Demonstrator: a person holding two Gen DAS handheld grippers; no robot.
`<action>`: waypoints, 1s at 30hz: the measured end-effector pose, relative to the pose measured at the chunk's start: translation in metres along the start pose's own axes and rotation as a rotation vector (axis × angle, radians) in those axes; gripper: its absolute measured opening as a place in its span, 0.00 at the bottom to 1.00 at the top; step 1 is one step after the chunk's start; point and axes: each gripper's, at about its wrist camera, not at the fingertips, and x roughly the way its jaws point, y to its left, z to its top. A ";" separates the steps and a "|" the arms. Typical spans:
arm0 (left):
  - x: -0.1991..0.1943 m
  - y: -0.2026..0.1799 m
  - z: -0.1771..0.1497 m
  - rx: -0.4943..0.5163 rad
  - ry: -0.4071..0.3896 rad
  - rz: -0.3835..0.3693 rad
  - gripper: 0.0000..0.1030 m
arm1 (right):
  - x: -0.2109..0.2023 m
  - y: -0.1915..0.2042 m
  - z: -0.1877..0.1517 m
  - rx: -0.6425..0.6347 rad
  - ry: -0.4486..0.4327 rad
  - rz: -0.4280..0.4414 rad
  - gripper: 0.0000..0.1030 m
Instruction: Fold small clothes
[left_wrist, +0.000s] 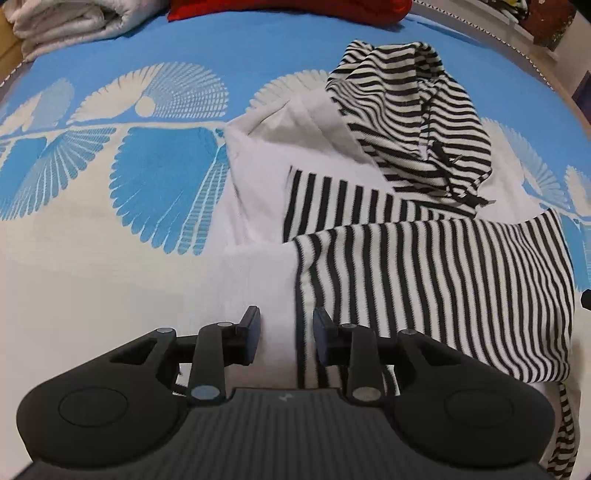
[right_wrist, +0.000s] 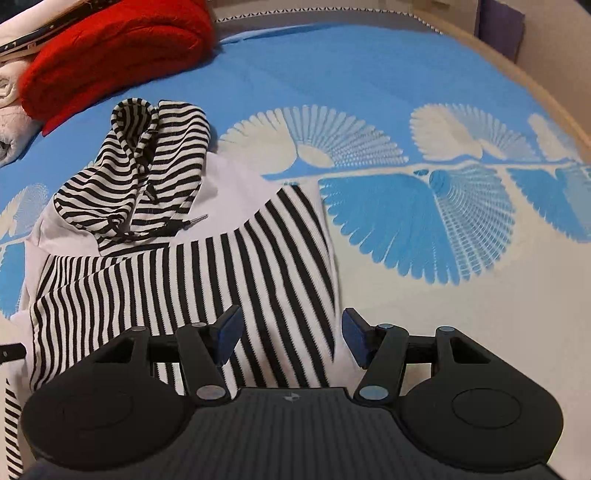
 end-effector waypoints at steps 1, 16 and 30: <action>0.000 -0.002 0.001 -0.001 -0.001 -0.002 0.33 | -0.001 0.000 0.000 -0.004 -0.004 -0.002 0.59; -0.006 -0.035 0.014 -0.035 -0.068 -0.053 0.33 | -0.013 -0.017 -0.001 -0.015 -0.021 -0.005 0.60; -0.035 -0.036 0.033 -0.009 -0.337 -0.023 0.33 | -0.032 -0.033 0.010 -0.090 -0.054 -0.003 0.60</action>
